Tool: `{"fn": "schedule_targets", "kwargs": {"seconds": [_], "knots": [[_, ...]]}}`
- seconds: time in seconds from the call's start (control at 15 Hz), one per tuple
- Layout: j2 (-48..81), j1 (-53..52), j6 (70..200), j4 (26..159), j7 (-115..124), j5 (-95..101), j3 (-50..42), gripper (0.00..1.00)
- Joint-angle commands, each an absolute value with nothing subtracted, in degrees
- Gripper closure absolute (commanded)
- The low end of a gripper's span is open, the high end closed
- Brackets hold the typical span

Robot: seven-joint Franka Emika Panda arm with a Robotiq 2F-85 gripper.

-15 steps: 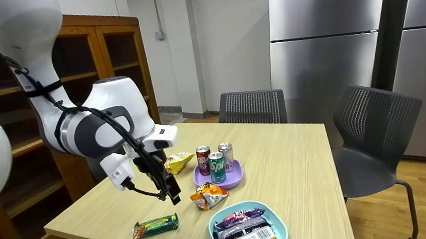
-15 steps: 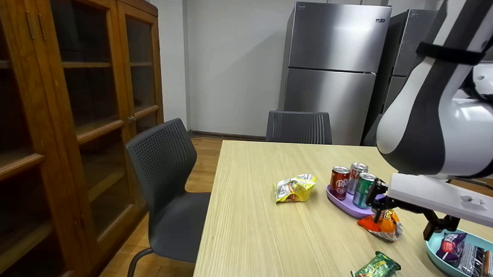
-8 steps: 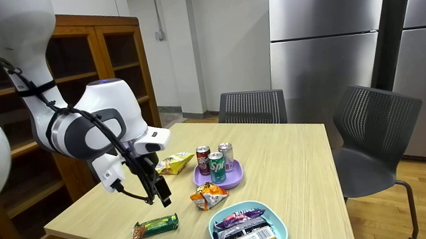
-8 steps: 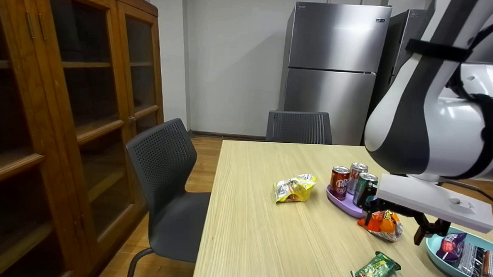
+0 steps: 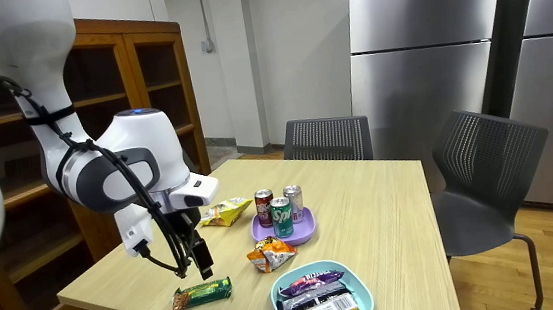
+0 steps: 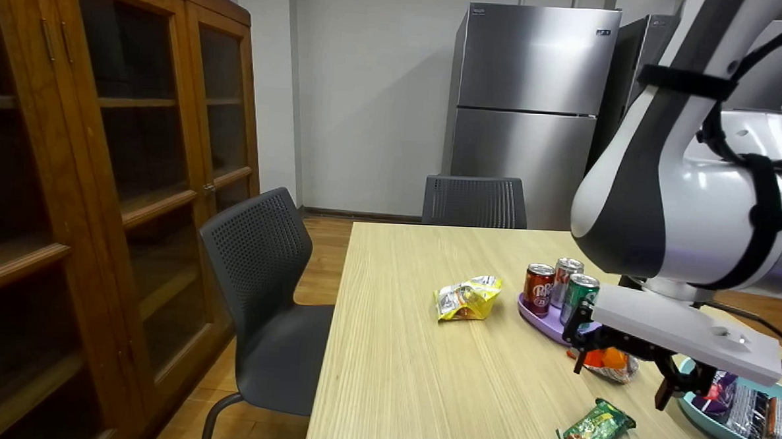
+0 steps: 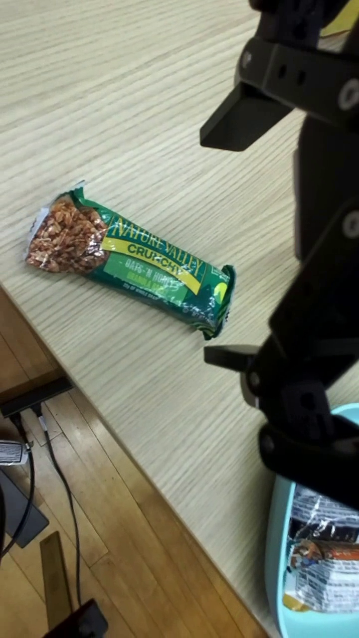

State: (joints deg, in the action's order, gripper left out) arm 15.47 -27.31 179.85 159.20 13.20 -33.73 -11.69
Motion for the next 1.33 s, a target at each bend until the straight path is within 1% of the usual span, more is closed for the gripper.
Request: {"fn": "schedule_targets", "kwargs": {"seconds": [0.0,0.27,0.47,1.27], "knots": [[15.62,-20.49,177.9,159.2,9.78,-35.89,-5.5,0.0],[17.98,-13.4,178.75,158.35,8.95,-36.21,1.36,0.0],[20.76,-9.74,180.56,157.5,9.81,-35.89,4.86,0.0],[31.32,-3.17,185.84,151.04,11.22,-34.04,9.55,0.0]]}}
